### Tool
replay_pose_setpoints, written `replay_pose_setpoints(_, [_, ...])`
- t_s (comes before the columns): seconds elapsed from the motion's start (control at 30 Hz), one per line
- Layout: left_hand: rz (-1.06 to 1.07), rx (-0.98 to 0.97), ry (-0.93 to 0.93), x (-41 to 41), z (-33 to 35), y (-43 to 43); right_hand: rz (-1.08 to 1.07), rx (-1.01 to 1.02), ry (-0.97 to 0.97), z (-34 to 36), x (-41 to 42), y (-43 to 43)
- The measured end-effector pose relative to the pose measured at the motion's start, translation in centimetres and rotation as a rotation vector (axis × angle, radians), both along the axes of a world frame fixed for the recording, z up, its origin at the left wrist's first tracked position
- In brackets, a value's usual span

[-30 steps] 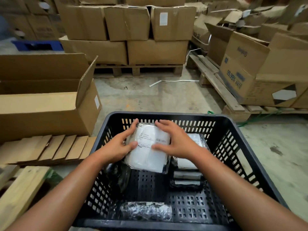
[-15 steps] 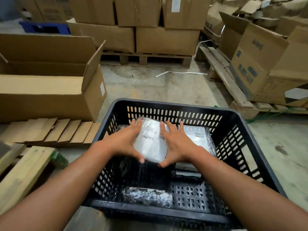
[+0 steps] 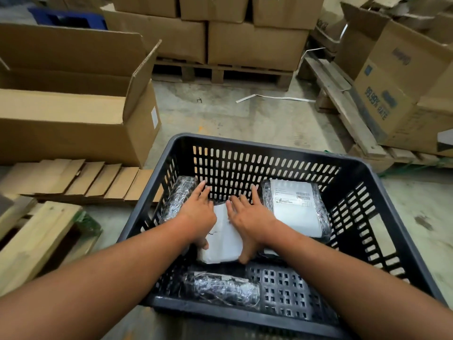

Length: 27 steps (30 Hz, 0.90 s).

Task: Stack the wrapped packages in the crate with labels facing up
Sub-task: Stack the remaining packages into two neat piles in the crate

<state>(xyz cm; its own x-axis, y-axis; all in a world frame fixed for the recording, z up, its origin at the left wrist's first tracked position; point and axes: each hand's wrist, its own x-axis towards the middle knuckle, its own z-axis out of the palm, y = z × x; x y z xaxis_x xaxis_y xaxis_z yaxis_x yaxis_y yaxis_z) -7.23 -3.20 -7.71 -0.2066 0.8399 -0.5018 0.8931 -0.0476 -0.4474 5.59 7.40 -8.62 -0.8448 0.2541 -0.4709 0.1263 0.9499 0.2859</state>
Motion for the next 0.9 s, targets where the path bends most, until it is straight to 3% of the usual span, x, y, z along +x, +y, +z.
replay_pose_setpoints(0.27, [-0.012, -0.211, 0.044, 0.8, -3.3, 1.3, -0.001, 0.368, -0.359, -1.9, -0.3, -1.1])
replay_pose_setpoints(0.9, [0.101, -0.039, -0.021, 1.1, -4.5, 2.6, -0.08, 0.374, -0.31, -3.8, -0.6, -1.2])
